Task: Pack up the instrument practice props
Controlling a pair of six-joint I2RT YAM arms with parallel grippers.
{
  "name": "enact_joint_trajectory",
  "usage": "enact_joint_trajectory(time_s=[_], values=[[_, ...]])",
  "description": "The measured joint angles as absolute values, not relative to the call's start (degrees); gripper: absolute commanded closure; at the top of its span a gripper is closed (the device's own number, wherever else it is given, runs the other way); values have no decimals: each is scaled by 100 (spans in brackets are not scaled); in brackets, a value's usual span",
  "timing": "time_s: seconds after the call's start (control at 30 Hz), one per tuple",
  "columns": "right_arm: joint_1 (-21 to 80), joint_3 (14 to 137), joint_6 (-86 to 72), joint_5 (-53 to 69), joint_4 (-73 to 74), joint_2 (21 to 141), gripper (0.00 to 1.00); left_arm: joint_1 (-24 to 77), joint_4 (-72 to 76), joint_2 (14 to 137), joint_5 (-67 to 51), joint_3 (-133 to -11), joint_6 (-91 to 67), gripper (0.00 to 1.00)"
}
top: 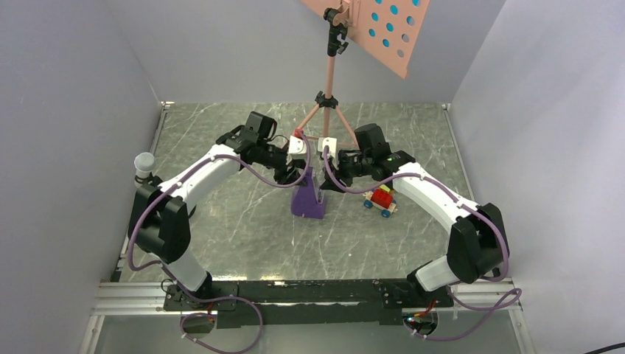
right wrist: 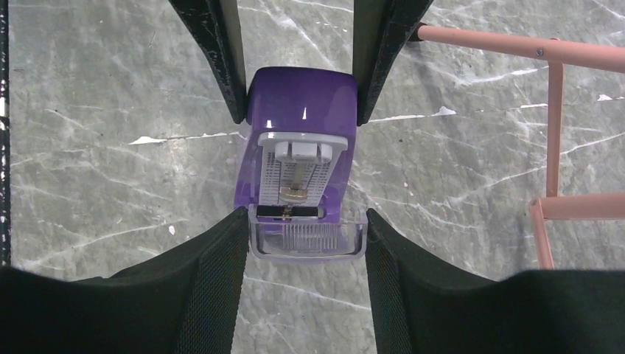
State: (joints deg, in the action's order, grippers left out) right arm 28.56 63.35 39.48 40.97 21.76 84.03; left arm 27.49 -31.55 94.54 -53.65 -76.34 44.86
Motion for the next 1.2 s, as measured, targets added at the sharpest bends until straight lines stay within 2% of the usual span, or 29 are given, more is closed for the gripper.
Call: enact_joint_trajectory(time_s=[1.2], values=[[2969, 6355, 3638, 4453, 1898, 8724, 100, 2871, -2967, 9273, -5109, -7424, 4574, 49]])
